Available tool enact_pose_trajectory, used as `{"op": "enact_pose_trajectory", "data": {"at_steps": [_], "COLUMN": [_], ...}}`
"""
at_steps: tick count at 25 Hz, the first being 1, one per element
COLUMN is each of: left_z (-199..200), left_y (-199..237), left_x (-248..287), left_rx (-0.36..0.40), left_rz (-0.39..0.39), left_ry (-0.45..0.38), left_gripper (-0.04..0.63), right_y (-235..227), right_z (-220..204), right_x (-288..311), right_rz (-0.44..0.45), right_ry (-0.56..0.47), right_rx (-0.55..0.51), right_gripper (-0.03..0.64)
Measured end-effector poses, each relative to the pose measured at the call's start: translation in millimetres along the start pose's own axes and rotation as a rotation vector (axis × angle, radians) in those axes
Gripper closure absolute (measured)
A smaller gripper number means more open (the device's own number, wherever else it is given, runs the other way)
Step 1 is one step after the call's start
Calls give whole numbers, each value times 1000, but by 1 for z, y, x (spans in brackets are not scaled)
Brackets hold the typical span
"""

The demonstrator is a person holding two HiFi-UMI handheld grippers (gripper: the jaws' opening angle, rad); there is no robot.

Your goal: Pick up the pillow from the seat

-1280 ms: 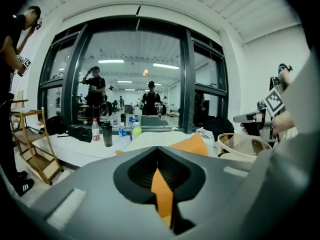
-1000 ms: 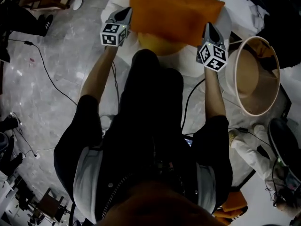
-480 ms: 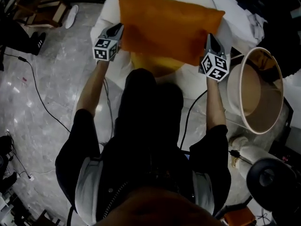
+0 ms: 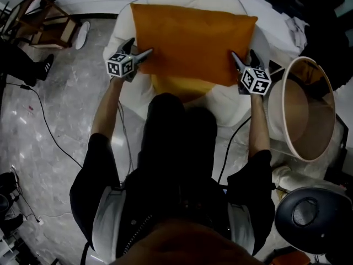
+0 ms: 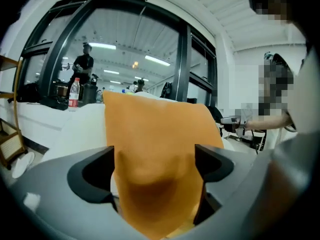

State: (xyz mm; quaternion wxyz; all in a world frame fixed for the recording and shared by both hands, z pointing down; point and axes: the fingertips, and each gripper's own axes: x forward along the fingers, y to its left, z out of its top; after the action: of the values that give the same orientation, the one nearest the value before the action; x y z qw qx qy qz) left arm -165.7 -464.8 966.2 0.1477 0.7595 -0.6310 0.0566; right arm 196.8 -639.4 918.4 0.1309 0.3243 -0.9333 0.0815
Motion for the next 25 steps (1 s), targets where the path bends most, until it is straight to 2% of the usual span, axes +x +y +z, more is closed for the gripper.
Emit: {"op": "enact_pose_trajectory", "data": {"at_steps": [1,4,8,12,17,19,21,25], "left_z": [-5,-17,-30,-37,-39,-38,-37,-31], "left_y": [1,7,8,18,14,11,9,6], "left_x": [4,14,28,31,43,44,41,34], "left_rx": [-25,-104,-98,-148,-190,-193,-191,-176], "left_rz": [-19,-58,-102,-114,-149,-164,-178,-175], "left_ry": [13,48,92,97,89,84,85,68], "left_gripper": [85,41,35,35,51,59,89,146], "right_y": [-5,-12,-20,-23,-21,-8,5,12], "right_z": [-9,-28,-39,-45,-46,-48,-50,-46], "right_x": [5,24,36,49,52,52,54,57], "right_rz": [-1,21,69,127,155,198,231,248], "right_ry": [25,89,126,141,143,147,152,161], "right_rx": [8,41,97,154,135,141,141,112], "right_gripper": [170,119,87,39,38,79,87,145]}}
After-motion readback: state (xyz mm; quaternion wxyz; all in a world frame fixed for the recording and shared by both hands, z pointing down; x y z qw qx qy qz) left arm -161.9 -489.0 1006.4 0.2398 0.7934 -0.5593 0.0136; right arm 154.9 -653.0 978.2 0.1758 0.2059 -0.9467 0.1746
